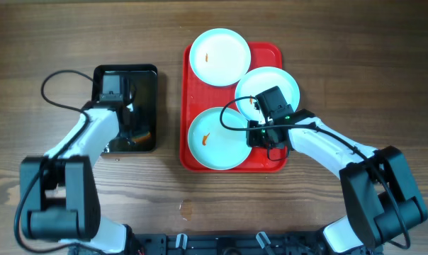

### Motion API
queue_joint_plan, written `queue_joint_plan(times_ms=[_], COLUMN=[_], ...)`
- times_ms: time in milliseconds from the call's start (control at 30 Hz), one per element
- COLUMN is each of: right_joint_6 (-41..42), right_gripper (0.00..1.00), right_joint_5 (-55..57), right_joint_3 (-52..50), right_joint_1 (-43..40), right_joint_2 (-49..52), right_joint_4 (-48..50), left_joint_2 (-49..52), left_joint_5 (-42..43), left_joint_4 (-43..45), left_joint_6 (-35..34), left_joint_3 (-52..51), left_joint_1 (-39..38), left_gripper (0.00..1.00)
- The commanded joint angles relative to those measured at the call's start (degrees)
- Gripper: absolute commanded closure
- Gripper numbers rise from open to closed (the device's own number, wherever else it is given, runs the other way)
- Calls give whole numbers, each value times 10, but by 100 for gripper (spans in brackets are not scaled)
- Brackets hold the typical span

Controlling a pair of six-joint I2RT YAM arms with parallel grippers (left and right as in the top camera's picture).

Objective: Clean dirty plates on tray and stack at the side
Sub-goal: 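Grasp the green-and-orange sponge in the black water tray with the left gripper, then scrub the lower-left white plate with the sponge in the left gripper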

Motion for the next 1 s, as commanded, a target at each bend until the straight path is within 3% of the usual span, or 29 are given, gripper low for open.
queue_joint_plan(times_ms=[0,333,733,967], right_joint_6=[-4,-4,-5,-29], right_gripper=[87,87,87,87], right_joint_5=[13,13,13,13], right_joint_3=[-7,-7,-7,-7], right_joint_1=[2,2,2,2], right_joint_2=[8,8,8,8], right_joint_4=[-10,-12,-14,-14], left_joint_2=[23,-70,-3,9], left_joint_5=[7,-9,-24,-29], left_joint_4=[-1,-86,26,0], left_joint_6=[4,35,18,19], left_joint_3=[-9,48,-21,-12], left_joint_1=[-2,0,0,0], left_gripper=[96,96,96,96])
